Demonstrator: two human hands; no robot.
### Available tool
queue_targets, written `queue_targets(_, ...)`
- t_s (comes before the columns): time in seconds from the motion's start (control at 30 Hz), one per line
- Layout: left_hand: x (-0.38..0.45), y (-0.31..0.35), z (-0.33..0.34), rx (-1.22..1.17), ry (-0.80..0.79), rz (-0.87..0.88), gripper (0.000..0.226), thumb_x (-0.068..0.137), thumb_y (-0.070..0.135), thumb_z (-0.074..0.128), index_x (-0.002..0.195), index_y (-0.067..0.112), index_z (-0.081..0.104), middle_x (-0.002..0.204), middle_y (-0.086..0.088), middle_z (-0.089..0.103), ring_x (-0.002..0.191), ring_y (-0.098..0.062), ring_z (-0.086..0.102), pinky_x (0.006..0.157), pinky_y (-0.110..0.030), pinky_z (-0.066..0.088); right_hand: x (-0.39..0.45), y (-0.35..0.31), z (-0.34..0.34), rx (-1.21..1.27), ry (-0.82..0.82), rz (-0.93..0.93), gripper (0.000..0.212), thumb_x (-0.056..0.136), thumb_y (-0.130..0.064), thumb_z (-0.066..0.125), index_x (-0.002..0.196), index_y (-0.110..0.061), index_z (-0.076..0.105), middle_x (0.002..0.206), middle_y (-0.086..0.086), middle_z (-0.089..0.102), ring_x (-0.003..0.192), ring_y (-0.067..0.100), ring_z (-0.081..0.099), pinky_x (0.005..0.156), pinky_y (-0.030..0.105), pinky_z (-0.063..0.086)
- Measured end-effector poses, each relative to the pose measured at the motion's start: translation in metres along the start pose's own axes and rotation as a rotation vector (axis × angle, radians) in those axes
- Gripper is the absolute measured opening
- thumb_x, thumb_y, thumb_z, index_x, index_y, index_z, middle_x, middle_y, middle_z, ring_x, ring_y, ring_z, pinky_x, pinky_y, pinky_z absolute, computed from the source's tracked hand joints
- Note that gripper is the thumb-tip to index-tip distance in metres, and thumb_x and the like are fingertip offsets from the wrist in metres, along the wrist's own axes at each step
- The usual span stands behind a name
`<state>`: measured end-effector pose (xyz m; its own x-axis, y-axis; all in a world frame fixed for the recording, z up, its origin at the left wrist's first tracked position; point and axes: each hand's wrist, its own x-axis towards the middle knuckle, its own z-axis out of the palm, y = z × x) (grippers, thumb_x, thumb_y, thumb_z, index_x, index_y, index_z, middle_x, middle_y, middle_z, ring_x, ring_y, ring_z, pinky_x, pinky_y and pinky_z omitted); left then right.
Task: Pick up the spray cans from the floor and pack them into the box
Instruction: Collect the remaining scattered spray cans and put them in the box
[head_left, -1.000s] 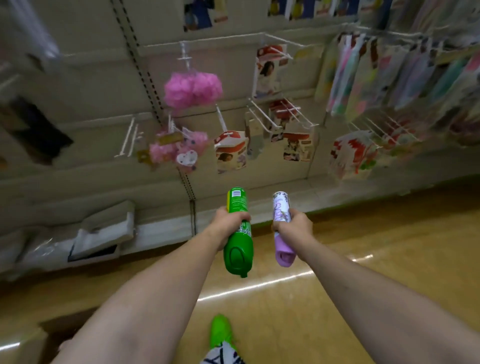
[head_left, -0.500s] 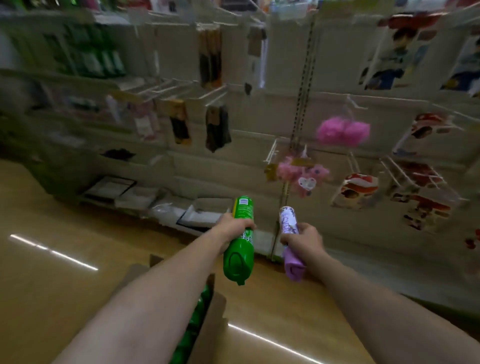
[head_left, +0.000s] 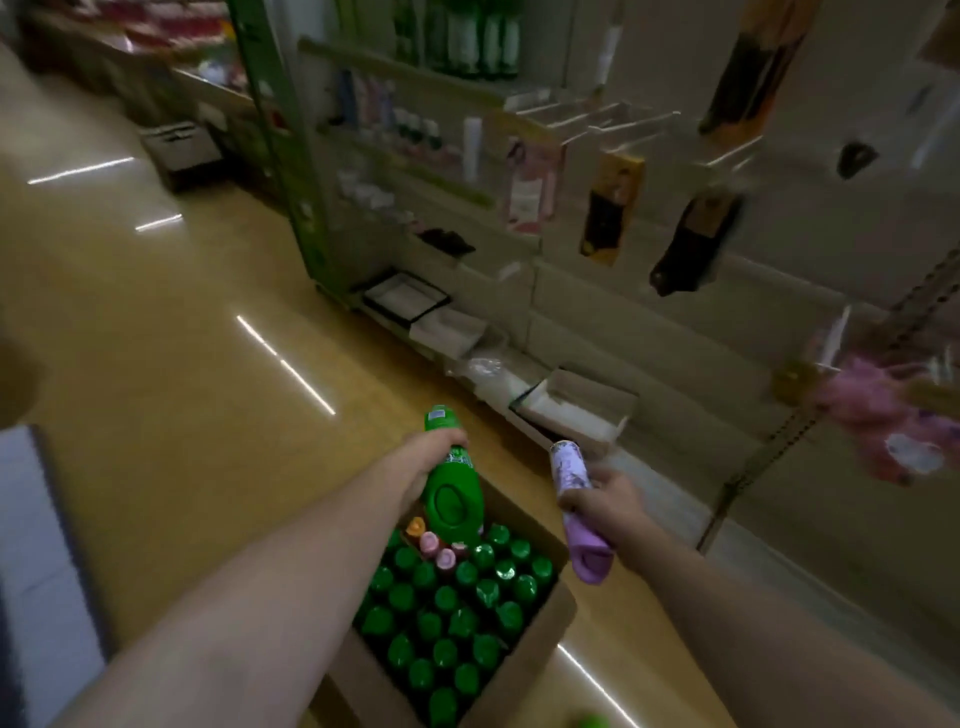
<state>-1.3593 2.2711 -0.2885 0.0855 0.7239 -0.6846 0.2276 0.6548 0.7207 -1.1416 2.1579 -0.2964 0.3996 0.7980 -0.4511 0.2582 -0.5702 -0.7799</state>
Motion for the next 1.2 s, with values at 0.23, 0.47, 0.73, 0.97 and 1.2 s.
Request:
queue_targets(0.23,0.048,-0.002,-0.047,-0.147,0.136,-0.183,0.040,0.083,0.022,0.070,0.113,-0.002,0.058,0.071,-0.019,0.069,0.053,-0.028,0.066,0.056,-0.035,0.058,0.108,-0.031,0.057,-0.076,-0.258,0.075,0.032,0.075,-0.016,0.081,0.102,-0.010,0.064,0.089,0.010,0.066,0.069,0.018,0.063,0.048,0.019,0.044)
queue_targets(0.47,0.077,-0.014,-0.074,-0.380,0.197,-0.350,0.023,0.091,0.024,0.064,0.080,0.004,0.062,0.057,-0.013,0.064,0.045,-0.024,0.061,0.058,-0.031,0.053,0.184,-0.056,0.107,-0.251,-0.489,0.167,0.034,0.067,-0.012,0.086,0.094,0.000,0.069,0.081,0.016,0.068,0.067,0.025,0.063,0.055,0.029,0.050)
queue_targets(0.73,0.154,-0.080,-0.130,-0.416,0.195,-0.507,0.016,0.090,0.017,0.065,0.089,0.001,0.064,0.069,-0.015,0.068,0.057,-0.027,0.065,0.055,-0.033,0.057,0.232,-0.034,0.198,-0.401,-0.555,0.247,0.015,0.071,0.001,0.079,0.069,-0.001,0.064,0.062,0.010,0.059,0.051,0.018,0.052,0.040,0.019,0.040)
queue_targets(0.97,0.244,-0.171,-0.186,-0.398,0.108,-0.676,0.032,0.085,0.023,0.073,0.105,0.000,0.063,0.079,-0.017,0.071,0.066,-0.030,0.068,0.054,-0.035,0.057,0.277,0.021,0.291,-0.407,-0.396,0.353,0.009,0.062,-0.004,0.078,0.061,-0.003,0.069,0.052,0.012,0.059,0.044,0.021,0.052,0.049,0.030,0.045)
queue_targets(1.2,0.299,-0.233,-0.221,-0.426,0.079,-0.798,0.053,0.081,0.028,0.076,0.122,-0.001,0.060,0.093,-0.019,0.069,0.074,-0.032,0.068,0.057,-0.037,0.057,0.307,0.055,0.356,-0.451,-0.287,0.409,0.031,0.052,-0.021,0.075,0.076,-0.003,0.070,0.056,0.016,0.058,0.041,0.023,0.049,0.042,0.028,0.042)
